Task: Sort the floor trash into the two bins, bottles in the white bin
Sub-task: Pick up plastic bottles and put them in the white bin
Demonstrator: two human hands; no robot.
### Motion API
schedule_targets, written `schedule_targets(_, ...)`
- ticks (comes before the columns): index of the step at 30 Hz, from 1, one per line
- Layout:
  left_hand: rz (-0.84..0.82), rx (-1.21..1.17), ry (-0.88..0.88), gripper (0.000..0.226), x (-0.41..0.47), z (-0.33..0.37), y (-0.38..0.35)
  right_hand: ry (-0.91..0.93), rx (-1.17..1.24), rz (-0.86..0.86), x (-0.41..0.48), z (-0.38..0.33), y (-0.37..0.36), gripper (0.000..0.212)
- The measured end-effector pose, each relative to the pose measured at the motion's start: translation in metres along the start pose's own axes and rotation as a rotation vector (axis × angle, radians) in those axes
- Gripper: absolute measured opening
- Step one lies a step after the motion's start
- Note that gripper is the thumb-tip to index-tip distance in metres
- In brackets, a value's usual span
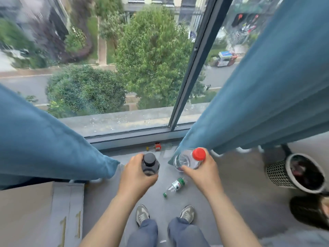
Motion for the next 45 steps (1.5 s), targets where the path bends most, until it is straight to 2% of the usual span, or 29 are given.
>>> schedule_targets(5, -0.082, 0.038, -0.146, 0.044, -0.025, 0.076, -0.004, -0.029, 0.039, 0.080, -0.032, 0.003, 0.079, 0.047)
schedule_targets(10, -0.144, 0.104, -0.330, 0.035, -0.046, 0.160, -0.030, -0.090, 0.099, 0.162, -0.063, 0.029, 0.152, 0.046)
schedule_targets(16, -0.241, 0.113, -0.480, 0.045, -0.085, 0.249, -0.099, -0.188, 0.142, 0.307, -0.103, 0.086, 0.249, 0.053)
schedule_targets(20, -0.294, 0.088, -0.591, 0.040, -0.118, 0.309, -0.159, -0.207, 0.197, 0.406, -0.135, 0.128, 0.316, 0.050)
schedule_targets(25, -0.377, 0.113, -0.652, 0.042, -0.152, 0.363, -0.230, -0.199, 0.228, 0.514, -0.172, 0.173, 0.378, 0.039)
schedule_targets(35, -0.607, 0.174, -0.748, 0.044, -0.191, 0.436, -0.341, -0.318, 0.303, 0.710, -0.225, 0.254, 0.456, 0.039)
schedule_targets(39, -0.678, 0.193, -0.766, 0.045, -0.191, 0.461, -0.383, -0.371, 0.303, 0.770, -0.225, 0.285, 0.480, 0.047)
schedule_targets(45, -0.733, 0.191, -0.827, 0.045, -0.171, 0.515, -0.443, -0.444, 0.299, 0.830, -0.195, 0.327, 0.524, 0.047)
Point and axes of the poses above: each hand's wrist, its own x-axis towards the middle knuckle, its own y-axis out of the back of the hand, z = x × y, the point moved 3 cm from there along x, towards the middle knuckle, and after that the axes turned 4 degrees about -z, right-handed, at the moved point
